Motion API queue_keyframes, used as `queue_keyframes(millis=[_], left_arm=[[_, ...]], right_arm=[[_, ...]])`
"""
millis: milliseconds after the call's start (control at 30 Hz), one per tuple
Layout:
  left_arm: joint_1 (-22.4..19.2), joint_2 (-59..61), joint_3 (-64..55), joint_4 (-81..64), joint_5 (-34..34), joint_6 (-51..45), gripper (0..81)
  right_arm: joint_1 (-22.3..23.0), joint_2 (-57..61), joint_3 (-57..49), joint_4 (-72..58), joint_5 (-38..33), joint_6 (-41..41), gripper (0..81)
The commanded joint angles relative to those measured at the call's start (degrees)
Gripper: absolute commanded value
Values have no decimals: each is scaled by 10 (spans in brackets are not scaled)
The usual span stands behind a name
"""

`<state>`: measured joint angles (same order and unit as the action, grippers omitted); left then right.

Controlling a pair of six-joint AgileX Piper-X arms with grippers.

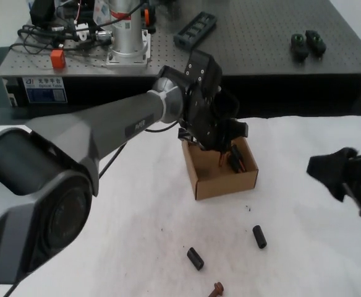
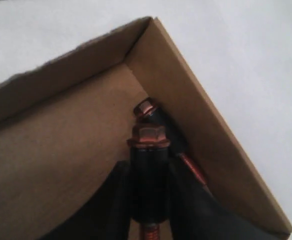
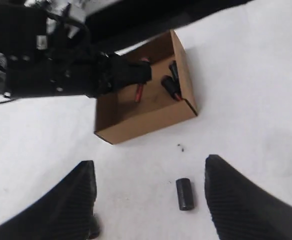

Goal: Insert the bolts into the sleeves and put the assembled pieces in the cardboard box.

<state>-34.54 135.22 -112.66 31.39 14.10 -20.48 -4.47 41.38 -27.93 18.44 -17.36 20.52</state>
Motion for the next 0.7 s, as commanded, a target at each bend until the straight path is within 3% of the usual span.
queue_keyframes(millis=[0, 133, 233, 333, 500, 567, 667], left_arm=[[1, -6, -10, -2, 2, -5, 179], [1, -6, -10, -1, 3, -5, 333], [1, -15, -10, 24, 8, -5, 334], [1, -40, -9, 74, 6, 6, 295], [7, -100, -9, 104, -56, 40, 126], [14, -132, -7, 128, -90, 68, 67], [29, -184, 20, 134, -105, 82, 41]], right_arm=[[0, 178, -44, -38, 20, -39, 466], [0, 295, -102, -105, 57, -68, 432], [0, 388, -164, -105, 76, -102, 393], [0, 468, -229, -94, 76, -125, 311], [0, 569, -330, -37, 78, -176, 32], [1, 599, -361, -20, 77, -185, 18], [10, 630, -393, -3, 77, -214, 18]])
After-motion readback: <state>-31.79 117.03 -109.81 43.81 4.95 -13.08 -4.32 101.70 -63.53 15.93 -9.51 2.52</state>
